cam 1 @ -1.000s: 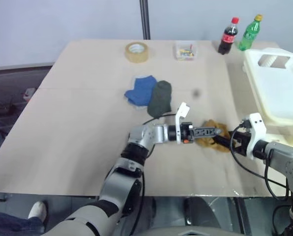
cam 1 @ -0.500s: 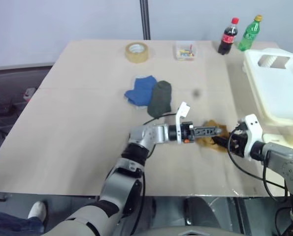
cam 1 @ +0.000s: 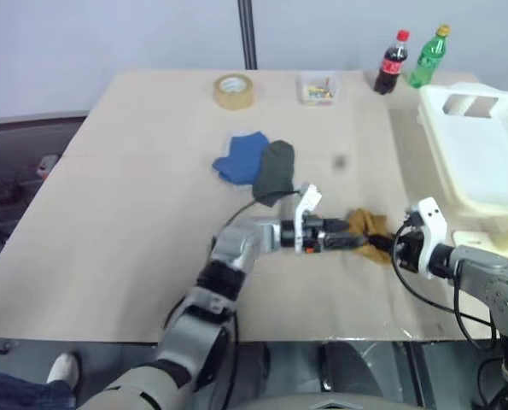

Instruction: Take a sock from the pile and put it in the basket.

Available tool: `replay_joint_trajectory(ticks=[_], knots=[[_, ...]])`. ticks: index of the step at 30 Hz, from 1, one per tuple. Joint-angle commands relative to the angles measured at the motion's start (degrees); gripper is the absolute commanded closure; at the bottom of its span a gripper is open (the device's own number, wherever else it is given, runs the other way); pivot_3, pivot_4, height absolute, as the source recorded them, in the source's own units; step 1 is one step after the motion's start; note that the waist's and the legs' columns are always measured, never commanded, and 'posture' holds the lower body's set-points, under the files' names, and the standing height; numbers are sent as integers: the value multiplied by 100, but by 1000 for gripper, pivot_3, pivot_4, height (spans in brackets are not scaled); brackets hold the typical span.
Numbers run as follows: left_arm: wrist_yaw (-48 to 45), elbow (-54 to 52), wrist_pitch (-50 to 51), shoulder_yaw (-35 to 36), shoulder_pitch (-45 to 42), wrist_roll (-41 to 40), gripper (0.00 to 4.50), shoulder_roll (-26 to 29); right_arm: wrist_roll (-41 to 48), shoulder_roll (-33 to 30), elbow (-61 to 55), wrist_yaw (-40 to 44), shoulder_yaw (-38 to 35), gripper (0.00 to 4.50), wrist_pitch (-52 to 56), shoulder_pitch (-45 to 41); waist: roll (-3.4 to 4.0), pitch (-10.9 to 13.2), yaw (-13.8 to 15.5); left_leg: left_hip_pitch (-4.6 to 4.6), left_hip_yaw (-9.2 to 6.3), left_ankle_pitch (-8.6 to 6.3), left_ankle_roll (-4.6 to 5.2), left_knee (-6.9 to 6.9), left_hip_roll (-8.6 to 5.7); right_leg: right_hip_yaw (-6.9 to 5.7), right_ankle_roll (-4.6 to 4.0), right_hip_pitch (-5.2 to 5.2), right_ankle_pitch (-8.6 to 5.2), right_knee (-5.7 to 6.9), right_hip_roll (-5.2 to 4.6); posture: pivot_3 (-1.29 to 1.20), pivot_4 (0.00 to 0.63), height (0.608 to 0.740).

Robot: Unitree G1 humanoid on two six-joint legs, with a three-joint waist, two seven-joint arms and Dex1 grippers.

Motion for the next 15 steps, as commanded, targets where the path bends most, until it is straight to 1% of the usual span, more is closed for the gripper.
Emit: replay_joint_trajectory(ticks=[1,2,3,7,11,15], knots=[[-215,-917,-961,-158,365,334,0,375,21,-210,-24,159,25,4457,-70,-9,0,0,27,-1,0,0,0,0,0,0,0,0,0,-1,-1,0,150,738],[-197,-1061,-1143,-132,472,386,0,478,24,-284,-25,210,16,4457,-85,-39,0,0,70,-2,0,0,0,0,0,0,0,0,0,-1,-2,0,150,738],[-180,-1175,-1299,-105,560,419,0,559,46,-350,-28,257,-1,4457,-85,-68,0,0,86,-6,-4,-14,24,4,-5,-6,0,1,0,-4,-10,0,150,738],[-101,-1585,-1731,12,895,394,0,737,126,-730,-73,589,-59,4457,-115,-116,0,1,113,-15,-4,-17,29,6,-12,-11,0,1,0,-12,-22,0,150,738],[155,-1695,-1964,282,1140,118,0,480,410,-1301,-128,913,-221,4457,209,-494,2,3,90,-17,-3,-19,32,6,-10,-14,1,0,0,-14,-22,0,150,738],[216,-1722,-2244,243,1264,110,0,296,659,-1857,-59,1120,-446,4457,403,-1141,4,4,64,-15,-5,-19,33,7,-9,-19,1,2,0,-11,-18,0,150,738]])
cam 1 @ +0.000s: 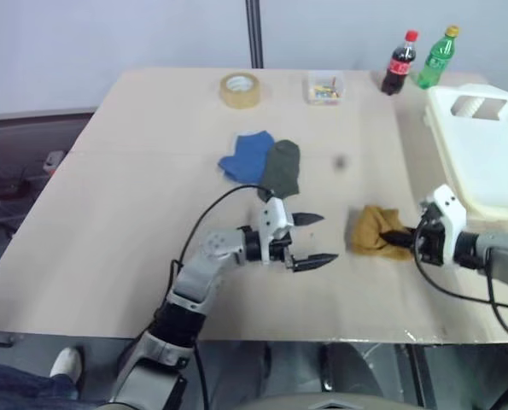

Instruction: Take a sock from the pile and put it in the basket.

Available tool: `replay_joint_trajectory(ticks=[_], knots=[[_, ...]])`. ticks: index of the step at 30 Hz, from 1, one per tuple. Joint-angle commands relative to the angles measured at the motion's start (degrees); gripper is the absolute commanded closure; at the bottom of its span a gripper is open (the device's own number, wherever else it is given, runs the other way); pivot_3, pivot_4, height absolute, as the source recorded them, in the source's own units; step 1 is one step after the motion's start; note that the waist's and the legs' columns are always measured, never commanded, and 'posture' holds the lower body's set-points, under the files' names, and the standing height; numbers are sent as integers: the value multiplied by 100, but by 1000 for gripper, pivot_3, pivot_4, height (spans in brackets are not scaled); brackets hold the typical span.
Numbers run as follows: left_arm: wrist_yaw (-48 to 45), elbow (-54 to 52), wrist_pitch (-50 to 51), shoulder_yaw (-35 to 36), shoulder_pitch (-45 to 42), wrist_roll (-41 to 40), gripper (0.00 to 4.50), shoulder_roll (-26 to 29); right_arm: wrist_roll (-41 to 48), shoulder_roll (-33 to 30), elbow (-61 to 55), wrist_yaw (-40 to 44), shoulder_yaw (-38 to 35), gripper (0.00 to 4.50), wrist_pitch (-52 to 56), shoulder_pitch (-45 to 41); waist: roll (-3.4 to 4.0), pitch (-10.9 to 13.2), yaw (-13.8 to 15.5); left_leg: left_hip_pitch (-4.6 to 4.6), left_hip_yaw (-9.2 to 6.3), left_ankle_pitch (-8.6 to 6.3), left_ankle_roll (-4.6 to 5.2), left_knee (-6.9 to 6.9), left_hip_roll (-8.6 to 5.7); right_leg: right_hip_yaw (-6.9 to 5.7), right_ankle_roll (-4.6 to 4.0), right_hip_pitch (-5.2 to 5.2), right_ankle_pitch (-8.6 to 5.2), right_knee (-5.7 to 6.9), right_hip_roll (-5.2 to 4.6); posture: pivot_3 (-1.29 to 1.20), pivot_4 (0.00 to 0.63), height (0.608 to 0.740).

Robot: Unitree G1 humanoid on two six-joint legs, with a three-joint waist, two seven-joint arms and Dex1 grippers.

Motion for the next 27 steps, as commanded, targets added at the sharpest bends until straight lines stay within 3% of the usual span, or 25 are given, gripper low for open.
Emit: replay_joint_trajectory(ticks=[1,5,10,20,22,23,27], knots=[[22,-263,-390,-35,82,-57,0,-130,186,-529,1,307,-371,4457,29,-468,1,1,-1,-1,0,0,0,0,0,-1,0,0,0,0,0,0,150,738],[140,-264,-547,3,104,-180,0,-394,104,-1383,539,886,-389,4457,-136,-836,2,3,30,-4,-2,-2,4,1,-2,-6,0,3,0,-8,-1,0,150,738],[411,-208,-844,135,50,-219,0,-746,-381,-1939,2087,892,-187,4457,-277,-1650,4,5,30,-4,4,-5,9,5,-3,-5,1,5,0,-10,-5,0,150,738],[960,-148,-1287,19,-196,-44,0,-1222,-1472,-1954,5258,633,34,4457,-960,-2771,15,11,23,-4,18,-5,9,2,-1,5,0,2,0,-10,-3,0,150,738],[1001,-116,-1310,-27,-226,-33,0,-1283,-1730,-1837,5665,426,115,3591,-1229,-2842,15,11,21,-4,23,-5,9,2,-2,8,0,2,0,-10,-3,0,150,738],[1013,-100,-1318,-37,-234,-31,0,-1300,-1789,-1797,5755,444,134,3446,-1308,-2850,15,11,17,-4,24,-5,9,3,-2,9,0,2,0,-10,-3,0,150,738],[1018,-75,-1318,-43,-242,-47,0,-1311,-2060,-1746,5812,503,230,1616,-1492,-2722,40,13,-24,-3,35,-5,9,2,-1,23,1,-6,0,-5,0,0,150,738]])
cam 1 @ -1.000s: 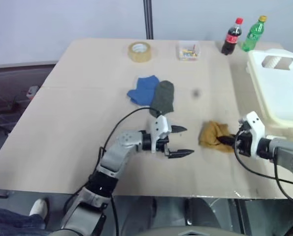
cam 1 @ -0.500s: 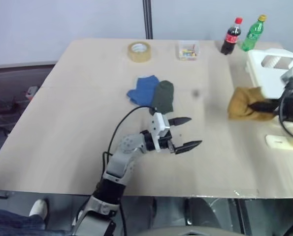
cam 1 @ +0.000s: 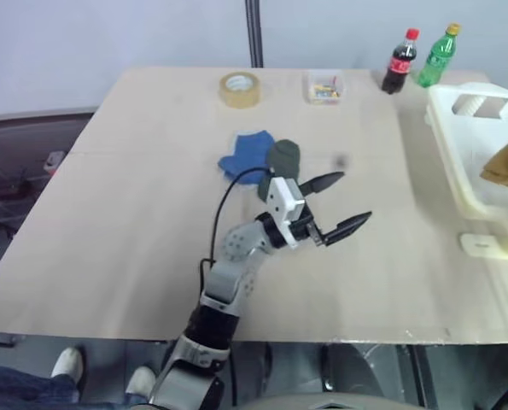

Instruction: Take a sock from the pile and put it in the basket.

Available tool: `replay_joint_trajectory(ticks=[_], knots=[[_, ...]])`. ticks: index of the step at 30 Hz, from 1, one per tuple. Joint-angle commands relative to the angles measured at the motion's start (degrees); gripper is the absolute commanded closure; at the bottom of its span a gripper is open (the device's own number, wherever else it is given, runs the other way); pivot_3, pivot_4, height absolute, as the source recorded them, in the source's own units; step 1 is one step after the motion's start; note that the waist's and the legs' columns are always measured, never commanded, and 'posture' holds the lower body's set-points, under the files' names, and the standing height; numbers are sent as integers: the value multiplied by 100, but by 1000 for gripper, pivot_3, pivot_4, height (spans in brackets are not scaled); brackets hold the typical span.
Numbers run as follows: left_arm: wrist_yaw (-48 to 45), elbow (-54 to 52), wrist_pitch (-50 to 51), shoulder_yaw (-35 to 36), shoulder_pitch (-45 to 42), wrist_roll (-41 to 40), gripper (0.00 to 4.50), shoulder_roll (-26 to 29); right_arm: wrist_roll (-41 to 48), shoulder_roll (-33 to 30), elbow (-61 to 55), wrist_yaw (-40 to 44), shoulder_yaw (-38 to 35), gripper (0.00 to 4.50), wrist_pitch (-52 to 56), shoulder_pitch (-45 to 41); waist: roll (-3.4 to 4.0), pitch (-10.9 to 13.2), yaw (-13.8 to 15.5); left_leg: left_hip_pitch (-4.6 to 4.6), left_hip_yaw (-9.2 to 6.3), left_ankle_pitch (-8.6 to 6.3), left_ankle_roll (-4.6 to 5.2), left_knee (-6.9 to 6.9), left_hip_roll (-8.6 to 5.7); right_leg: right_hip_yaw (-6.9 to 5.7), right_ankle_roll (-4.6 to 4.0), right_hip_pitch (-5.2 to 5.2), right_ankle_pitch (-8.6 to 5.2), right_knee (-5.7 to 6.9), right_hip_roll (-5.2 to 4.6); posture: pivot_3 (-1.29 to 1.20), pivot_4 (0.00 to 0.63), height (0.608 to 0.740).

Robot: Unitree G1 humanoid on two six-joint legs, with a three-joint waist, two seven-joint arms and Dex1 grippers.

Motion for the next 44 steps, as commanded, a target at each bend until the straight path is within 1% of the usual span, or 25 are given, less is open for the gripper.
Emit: replay_joint_trajectory(ticks=[1,2,5,8,10,12,15,17,19,23,25,26,29,32,33,37,41,44], knots=[[8,-79,-119,-50,-68,-21,0,-46,-241,-97,-41,-15,-49,1170,-295,0,8,1,-2,0,4,0,0,0,1,6,0,-4,0,3,2,0,150,738],[0,-60,-124,-44,-71,-22,0,-36,-287,-107,-27,-5,-62,777,-370,46,10,3,-2,0,5,0,0,0,1,7,0,-4,0,4,3,0,150,738],[-25,16,-152,-7,-107,-11,0,2,-519,-155,71,-112,-109,777,-822,150,10,3,1,1,8,0,0,1,2,10,1,-5,0,5,8,0,150,738],[-38,49,-152,31,-150,-29,0,24,-686,-251,-149,-136,-152,777,-1241,258,10,3,1,2,10,0,0,1,2,12,1,-5,0,7,8,0,150,738],[-42,51,-150,32,-163,-30,0,37,-625,-284,-414,6,-312,777,-1561,350,15,4,0,1,10,0,0,1,2,14,1,-7,0,7,8,0,150,738],[-51,26,-142,33,-157,-27,0,71,-372,-223,-903,336,-631,777,-1975,608,16,4,-1,2,13,0,0,1,3,19,2,-9,0,8,10,0,150,738],[-18,-51,-84,46,-56,-26,0,145,315,114,-2002,743,-1305,777,-1993,1136,15,4,-10,3,15,0,0,1,10,23,2,-9,0,10,18,0,150,738],[-46,-90,-73,2,22,2,0,227,703,420,-2735,1026,-1572,777,-2043,1644,14,5,-10,5,15,0,0,3,16,27,2,-8,0,12,25,0,150,738],[-82,-151,-46,-50,79,23,0,309,1039,709,-3501,1222,-1688,777,-1989,2170,8,6,2,10,10,0,0,5,17,23,2,-2,0,14,26,0,150,738],[-87,-357,217,-36,293,12,0,631,1737,1515,-5027,1083,-1445,777,-1645,2979,10,5,5,8,7,-1,1,14,17,24,2,-1,0,19,26,0,150,738],[-30,-434,293,45,411,-19,0,771,1788,1677,-5431,1083,-1223,777,-1576,3292,11,5,6,8,7,-1,1,14,16,26,2,-3,0,22,25,0,150,738],[42,-509,279,153,568,3,0,882,1645,1817,-5618,1043,-951,777,-1702,3495,12,5,6,8,6,-1,1,14,16,25,2,-3,0,21,25,0,150,738],[126,-831,602,428,1086,-181,0,1252,982,2311,-5654,784,-309,777,-2500,3836,-7,-6,-15,15,5,-1,1,15,19,25,2,-1,0,20,27,0,150,738],[370,-1272,1060,676,1720,-260,0,1587,710,2544,-5429,847,-177,777,-3023,4132,-2,-5,-20,18,7,-1,0,8,22,29,1,-5,0,22,29,0,150,738],[452,-1370,1125,724,1850,-231,0,1650,688,2560,-5397,890,-169,777,-3092,4203,-2,-5,-14,18,8,-1,0,7,21,31,1,-6,0,23,28,0,150,738],[996,-2113,1505,1306,2844,-290,0,1928,618,2595,-5080,1212,-321,777,-3762,4641,-11,-4,15,17,5,-1,0,9,18,26,2,-2,0,19,21,0,150,738],[1311,-2678,1862,1738,3354,-438,0,2087,644,2479,-4871,1316,-255,777,-3717,4557,-11,-5,12,20,4,-2,0,3,22,27,0,-2,0,18,19,0,150,738],[1509,-2909,1912,2012,3692,-410,0,2134,641,2458,-4738,1308,-262,777,-3700,4452,-10,-5,10,25,6,-2,0,4,22,28,0,2,0,18,15,0,150,738]])
